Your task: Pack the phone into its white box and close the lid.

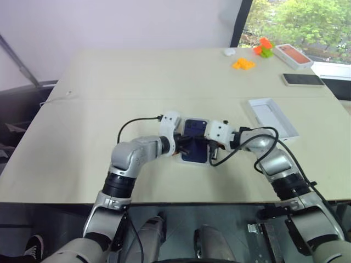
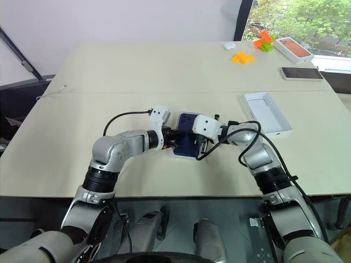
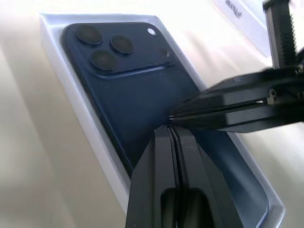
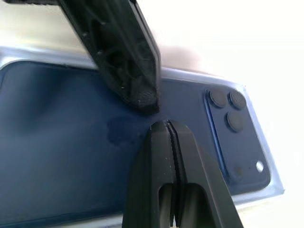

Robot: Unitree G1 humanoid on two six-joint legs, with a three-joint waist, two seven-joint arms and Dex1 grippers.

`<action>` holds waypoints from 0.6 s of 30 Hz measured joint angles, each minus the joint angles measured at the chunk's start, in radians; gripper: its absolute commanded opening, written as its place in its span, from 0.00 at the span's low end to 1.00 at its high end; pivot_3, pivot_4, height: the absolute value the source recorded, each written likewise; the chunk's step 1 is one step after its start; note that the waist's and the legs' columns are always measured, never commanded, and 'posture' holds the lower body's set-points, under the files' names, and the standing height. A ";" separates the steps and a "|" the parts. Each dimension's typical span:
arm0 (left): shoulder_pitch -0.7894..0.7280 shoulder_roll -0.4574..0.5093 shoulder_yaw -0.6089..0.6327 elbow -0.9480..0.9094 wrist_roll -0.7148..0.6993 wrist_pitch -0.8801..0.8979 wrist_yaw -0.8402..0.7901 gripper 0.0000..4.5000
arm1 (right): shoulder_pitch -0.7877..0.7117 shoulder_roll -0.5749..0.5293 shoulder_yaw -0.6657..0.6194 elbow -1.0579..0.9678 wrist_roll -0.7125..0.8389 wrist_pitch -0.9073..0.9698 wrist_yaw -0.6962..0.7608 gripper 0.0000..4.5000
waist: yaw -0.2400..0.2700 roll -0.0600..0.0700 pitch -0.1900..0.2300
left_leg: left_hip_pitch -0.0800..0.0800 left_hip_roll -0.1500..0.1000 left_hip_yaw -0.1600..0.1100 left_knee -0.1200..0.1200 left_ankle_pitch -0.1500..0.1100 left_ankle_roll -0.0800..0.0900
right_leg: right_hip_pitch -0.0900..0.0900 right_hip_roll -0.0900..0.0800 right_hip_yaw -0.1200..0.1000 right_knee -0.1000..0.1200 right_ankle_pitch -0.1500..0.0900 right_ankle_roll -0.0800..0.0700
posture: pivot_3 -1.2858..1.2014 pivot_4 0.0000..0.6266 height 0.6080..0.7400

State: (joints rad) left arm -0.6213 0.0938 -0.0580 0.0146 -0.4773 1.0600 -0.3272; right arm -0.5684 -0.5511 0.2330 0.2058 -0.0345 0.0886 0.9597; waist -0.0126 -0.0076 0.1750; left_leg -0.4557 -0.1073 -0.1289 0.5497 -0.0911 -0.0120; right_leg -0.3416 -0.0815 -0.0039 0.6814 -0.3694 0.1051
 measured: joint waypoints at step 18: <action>0.013 0.092 0.004 0.073 0.044 -0.047 -0.054 0.01 | 0.055 -0.145 -0.066 0.079 -0.014 -0.072 0.023 0.01 | 0.001 0.000 0.000 | -0.004 0.000 0.001 -0.004 0.003 0.001 | -0.003 0.000 0.000 0.000 0.000 0.000 | 0.52 0.24 1.00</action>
State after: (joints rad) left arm -0.6080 0.1860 -0.0541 0.0873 -0.4336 1.0129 -0.3813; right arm -0.5129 -0.6963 0.1674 0.2853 -0.0485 0.0164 0.9824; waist -0.0116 -0.0076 0.1751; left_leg -0.4597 -0.1074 -0.1280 0.5458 -0.0885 -0.0106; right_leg -0.3446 -0.0817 -0.0038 0.6814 -0.3692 0.1053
